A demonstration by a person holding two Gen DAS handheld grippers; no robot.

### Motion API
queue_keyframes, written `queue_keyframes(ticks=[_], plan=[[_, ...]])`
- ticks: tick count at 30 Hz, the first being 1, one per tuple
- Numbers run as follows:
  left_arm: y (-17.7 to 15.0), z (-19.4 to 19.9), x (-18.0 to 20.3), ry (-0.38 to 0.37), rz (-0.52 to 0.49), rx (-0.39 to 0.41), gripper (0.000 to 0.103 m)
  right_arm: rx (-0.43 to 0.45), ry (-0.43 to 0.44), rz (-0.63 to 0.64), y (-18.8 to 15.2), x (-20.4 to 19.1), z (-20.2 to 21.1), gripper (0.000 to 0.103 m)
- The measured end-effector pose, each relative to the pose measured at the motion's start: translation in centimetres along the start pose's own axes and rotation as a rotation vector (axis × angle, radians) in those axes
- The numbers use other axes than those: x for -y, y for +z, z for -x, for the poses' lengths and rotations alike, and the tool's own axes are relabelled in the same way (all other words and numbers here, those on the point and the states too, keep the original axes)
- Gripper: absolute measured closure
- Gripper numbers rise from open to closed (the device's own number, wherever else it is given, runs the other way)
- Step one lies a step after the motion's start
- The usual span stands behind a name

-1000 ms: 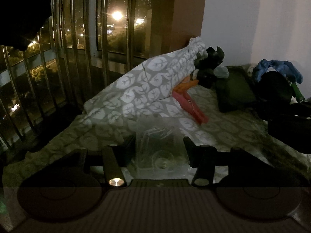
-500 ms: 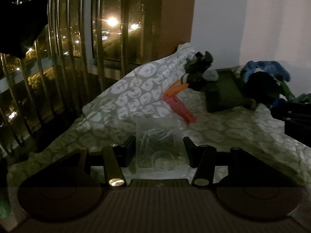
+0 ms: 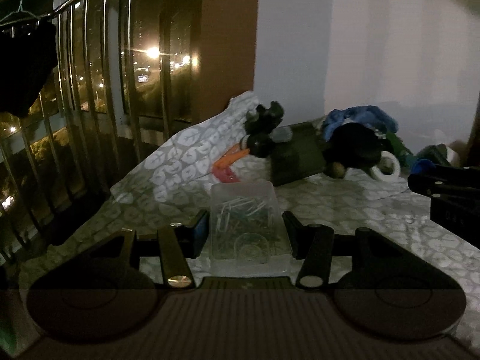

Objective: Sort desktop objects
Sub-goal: 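Carry both items to the orange box and open both tools to drop them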

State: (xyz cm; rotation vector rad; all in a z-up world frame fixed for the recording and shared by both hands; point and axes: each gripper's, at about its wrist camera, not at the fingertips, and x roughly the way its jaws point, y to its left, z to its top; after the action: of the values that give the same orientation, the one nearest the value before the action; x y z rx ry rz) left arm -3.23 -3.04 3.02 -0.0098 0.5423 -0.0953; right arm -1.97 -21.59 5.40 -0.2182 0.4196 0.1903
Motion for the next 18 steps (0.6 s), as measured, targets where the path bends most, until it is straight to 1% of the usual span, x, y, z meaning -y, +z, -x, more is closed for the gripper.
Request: queue_keyframes(ticks=[9,18], plan=[[0.0,1.5,2.1,-0.022,-0.03,0.019,0.051,0.032,-0.03,-0.041,-0.9,1.8,3.0,0.076],[0.5,3.1,5.7,-0.077,-0.089,0.053,0.051,0.08,-0.07,-0.093,-2.0,4.3,6.8,0.076]])
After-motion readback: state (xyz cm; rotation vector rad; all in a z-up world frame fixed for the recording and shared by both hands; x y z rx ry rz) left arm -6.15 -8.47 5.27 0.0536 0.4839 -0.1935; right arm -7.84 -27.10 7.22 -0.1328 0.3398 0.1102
